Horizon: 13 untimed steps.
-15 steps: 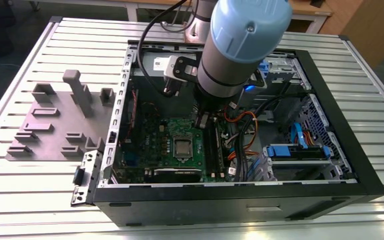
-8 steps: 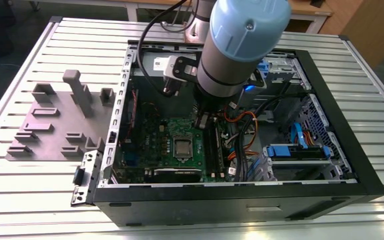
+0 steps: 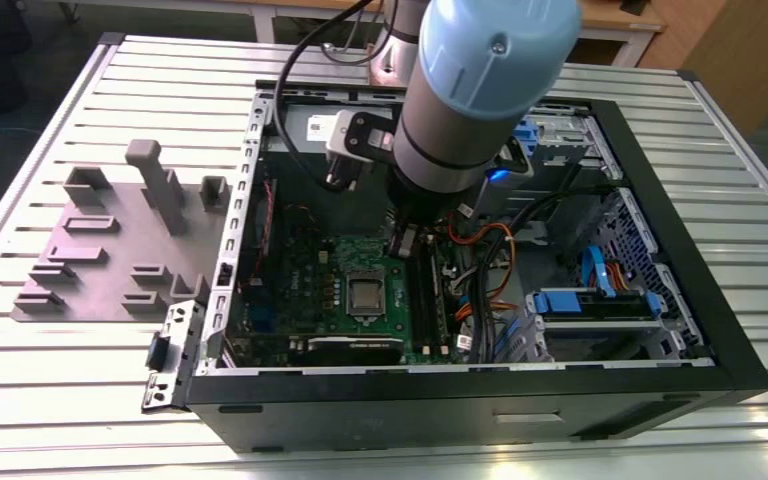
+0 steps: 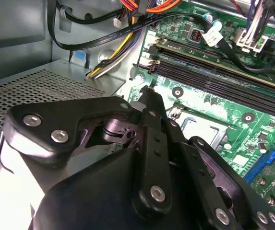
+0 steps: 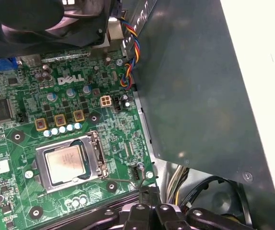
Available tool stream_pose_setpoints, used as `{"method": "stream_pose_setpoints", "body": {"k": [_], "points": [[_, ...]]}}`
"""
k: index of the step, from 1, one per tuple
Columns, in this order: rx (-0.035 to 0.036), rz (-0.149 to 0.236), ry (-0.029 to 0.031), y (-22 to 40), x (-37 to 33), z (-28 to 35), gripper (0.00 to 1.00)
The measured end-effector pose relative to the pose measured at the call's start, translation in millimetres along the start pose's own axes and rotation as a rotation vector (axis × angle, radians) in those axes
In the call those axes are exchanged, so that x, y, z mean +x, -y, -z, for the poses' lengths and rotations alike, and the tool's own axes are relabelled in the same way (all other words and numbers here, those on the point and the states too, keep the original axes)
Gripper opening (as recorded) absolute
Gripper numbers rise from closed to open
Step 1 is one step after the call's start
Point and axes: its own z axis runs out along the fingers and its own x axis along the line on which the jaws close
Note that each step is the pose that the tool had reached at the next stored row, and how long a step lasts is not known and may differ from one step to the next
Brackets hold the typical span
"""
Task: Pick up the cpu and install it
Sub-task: 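Install the first cpu locking lever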
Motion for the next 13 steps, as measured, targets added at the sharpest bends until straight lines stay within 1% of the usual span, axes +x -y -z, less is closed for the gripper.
{"method": "stream_pose_setpoints", "body": {"k": [9, 12, 13], "points": [[0.0088, -0.001, -0.0314, -0.4, -1.0, 3.8, 0.11], [0.0113, -0.001, -0.0397, -0.4, -0.9, 4.6, 0.11], [0.0118, -0.001, -0.0416, -0.4, -0.8, 4.7, 0.11]]}}
